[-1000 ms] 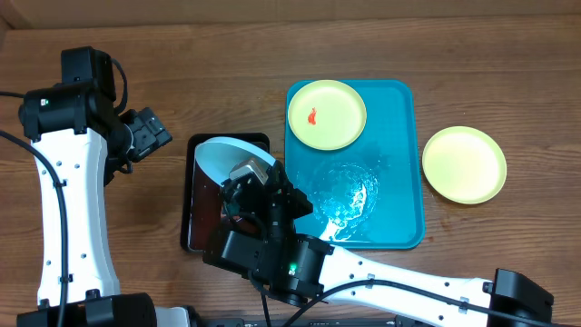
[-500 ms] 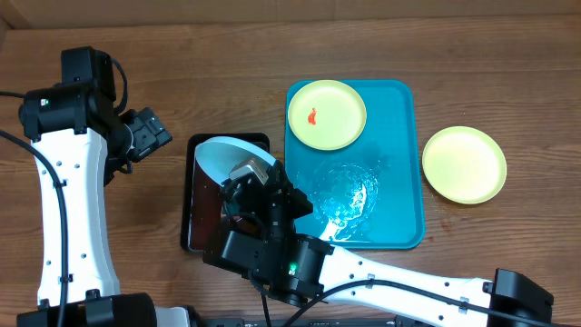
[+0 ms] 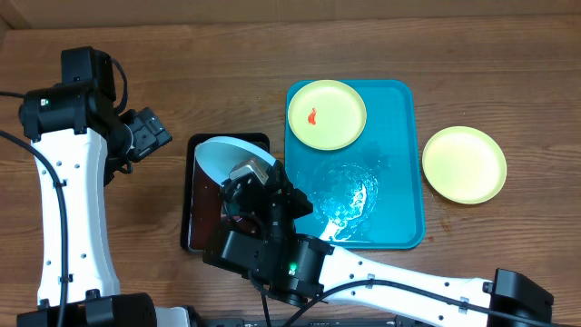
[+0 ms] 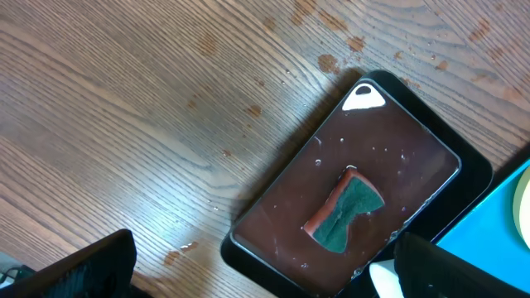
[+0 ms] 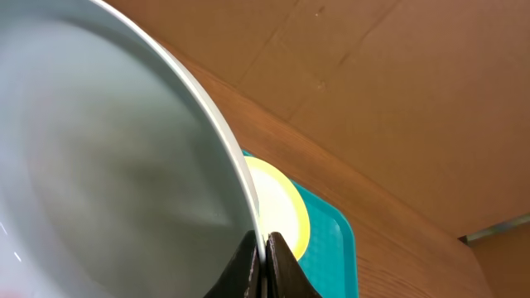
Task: Clean dirty plates on tray and stack at the side
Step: 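Lift the light-blue plate with the right gripper and tilt it over the black tray, then carry the light-blue plate right and stack it on the yellow plate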
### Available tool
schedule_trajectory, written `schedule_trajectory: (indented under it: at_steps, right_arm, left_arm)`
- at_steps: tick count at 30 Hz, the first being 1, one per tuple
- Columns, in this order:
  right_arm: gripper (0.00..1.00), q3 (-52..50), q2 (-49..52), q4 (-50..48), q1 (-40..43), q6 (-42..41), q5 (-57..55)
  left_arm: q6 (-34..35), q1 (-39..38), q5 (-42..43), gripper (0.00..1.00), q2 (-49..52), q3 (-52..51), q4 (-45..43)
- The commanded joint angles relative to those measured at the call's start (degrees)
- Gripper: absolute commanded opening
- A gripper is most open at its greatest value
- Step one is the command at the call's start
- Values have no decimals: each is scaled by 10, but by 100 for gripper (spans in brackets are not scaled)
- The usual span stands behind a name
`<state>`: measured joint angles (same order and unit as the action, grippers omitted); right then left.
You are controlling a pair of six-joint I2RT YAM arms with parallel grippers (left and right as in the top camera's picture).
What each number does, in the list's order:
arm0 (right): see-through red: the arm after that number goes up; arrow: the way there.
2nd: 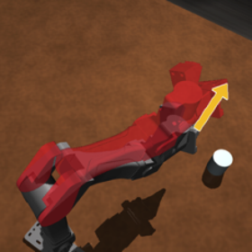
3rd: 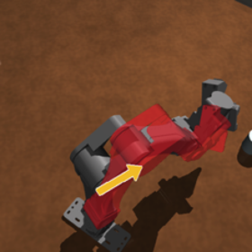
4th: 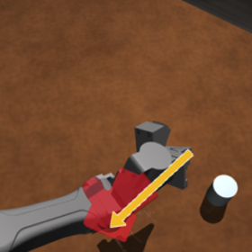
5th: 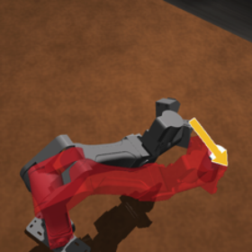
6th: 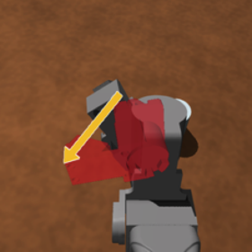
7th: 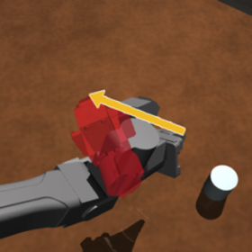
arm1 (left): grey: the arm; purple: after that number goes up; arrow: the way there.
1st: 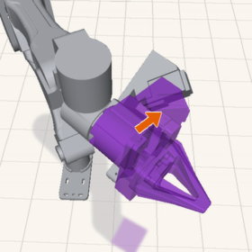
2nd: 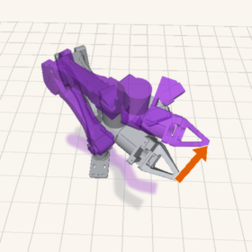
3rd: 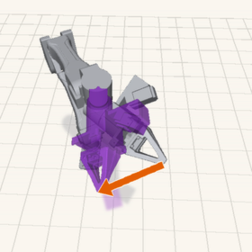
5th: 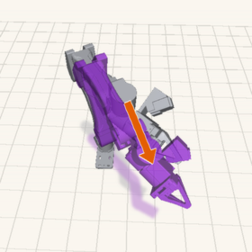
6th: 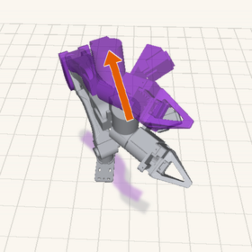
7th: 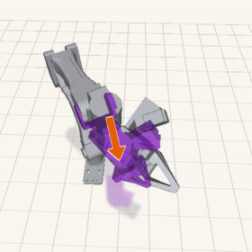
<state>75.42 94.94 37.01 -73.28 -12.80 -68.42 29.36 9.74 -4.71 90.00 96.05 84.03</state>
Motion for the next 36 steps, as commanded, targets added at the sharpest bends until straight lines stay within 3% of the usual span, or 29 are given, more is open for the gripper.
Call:
schedule_trajectory:
  at_steps: [1, 5, 10, 16, 20, 32, 36]
  right_arm:
    - [4, 16, -7, -4, -1, -4, -12]
    - [4, 16, -7, -3, 18, -16, 71]
    - [4, 17, -10, 27, 92, -121, 278]
    - [4, 58, -45, 90, 263, -160, 595]
    - [4, 75, -72, 126, 395, -160, 718]
    - [4, 53, -54, 250, 821, -157, 723]
    - [4, 23, -32, 280, 924, -143, 713]
  left_arm:
    - [-11, 0, -3, 100, -4, 8, -1]
    - [-11, 0, -3, 100, -4, 8, -1]
    - [-11, 0, -3, 100, -4, 8, -1]
    - [-11, 0, -3, 100, -4, 8, -1]
    - [-11, 0, -3, 100, -4, 8, -1]
    - [-11, 0, -3, 100, -4, 8, -1]
    - [-11, 0, -3, 100, -4, 8, -1]
